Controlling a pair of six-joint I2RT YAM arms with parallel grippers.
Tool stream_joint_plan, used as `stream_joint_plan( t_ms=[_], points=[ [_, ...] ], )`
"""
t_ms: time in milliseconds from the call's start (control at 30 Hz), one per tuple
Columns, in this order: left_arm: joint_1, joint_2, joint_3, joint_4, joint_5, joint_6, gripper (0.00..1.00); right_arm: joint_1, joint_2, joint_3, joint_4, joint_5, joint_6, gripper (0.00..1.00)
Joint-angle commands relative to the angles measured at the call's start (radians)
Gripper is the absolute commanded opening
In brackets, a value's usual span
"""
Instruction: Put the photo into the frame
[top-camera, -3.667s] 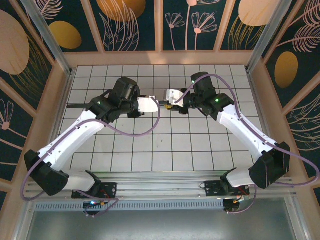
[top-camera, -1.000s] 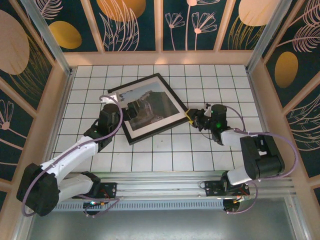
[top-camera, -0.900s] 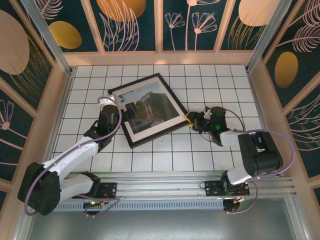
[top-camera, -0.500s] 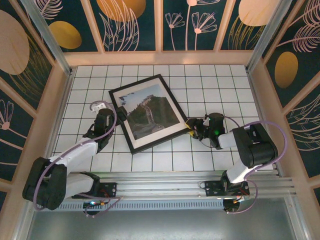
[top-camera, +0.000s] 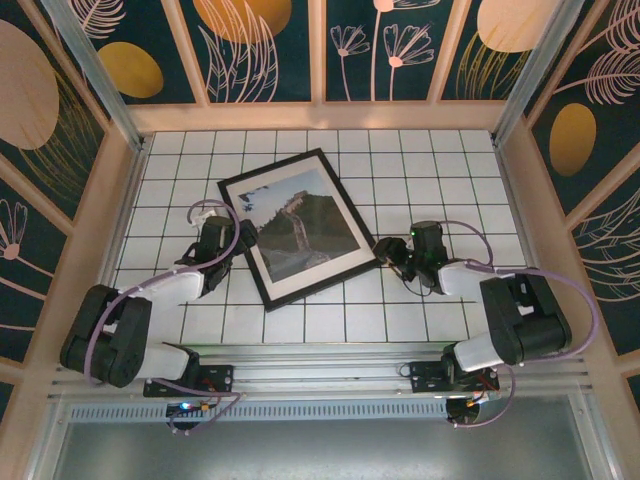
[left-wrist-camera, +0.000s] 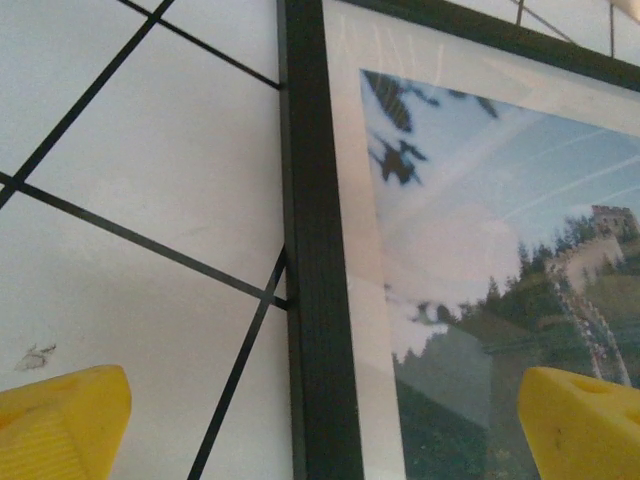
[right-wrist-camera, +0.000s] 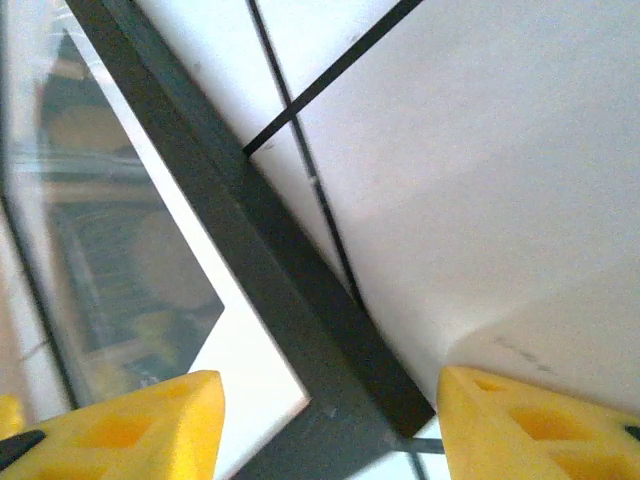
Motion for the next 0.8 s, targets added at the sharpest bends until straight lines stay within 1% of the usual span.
stream_joint_plan(
  t_ms=[0, 67, 100, 200, 300, 433, 533, 633, 767],
  points=[
    [0.011, 0.035, 0.025, 0.002, 0.03, -0.019, 0.98, 0.022, -0.063, 0.082, -0.134, 0.18, -0.164, 0.64],
    [0.013, 0.056, 0.03, 0.02, 0.053, -0.019, 0.99, 0.036, -0.063, 0.117, -0.134, 0.223, -0.231, 0.67],
    [0.013, 0.069, 0.037, 0.027, 0.068, -0.023, 0.99, 0.039, -0.052, 0.13, -0.116, 0.222, -0.264, 0.69],
    [0.013, 0.103, 0.064, 0.039, 0.109, -0.02, 0.98, 0.037, 0.015, 0.181, -0.061, 0.155, -0.331, 0.72],
    [0.014, 0.136, 0.095, 0.046, 0.133, -0.007, 0.97, 0.038, 0.112, 0.252, -0.053, 0.093, -0.381, 0.73],
    [0.014, 0.196, 0.132, 0.044, 0.143, -0.006, 0.96, 0.041, 0.226, 0.313, -0.038, 0.009, -0.388, 0.73],
    [0.013, 0.234, 0.145, 0.069, 0.173, -0.013, 0.95, 0.05, 0.284, 0.332, -0.036, -0.022, -0.396, 0.72],
    [0.014, 0.272, 0.168, 0.091, 0.234, -0.011, 0.94, 0.054, 0.296, 0.317, -0.016, -0.067, -0.392, 0.71],
    [0.012, 0.325, 0.212, 0.13, 0.377, 0.01, 0.91, 0.06, 0.247, 0.255, 0.008, -0.119, -0.376, 0.67]
  ],
)
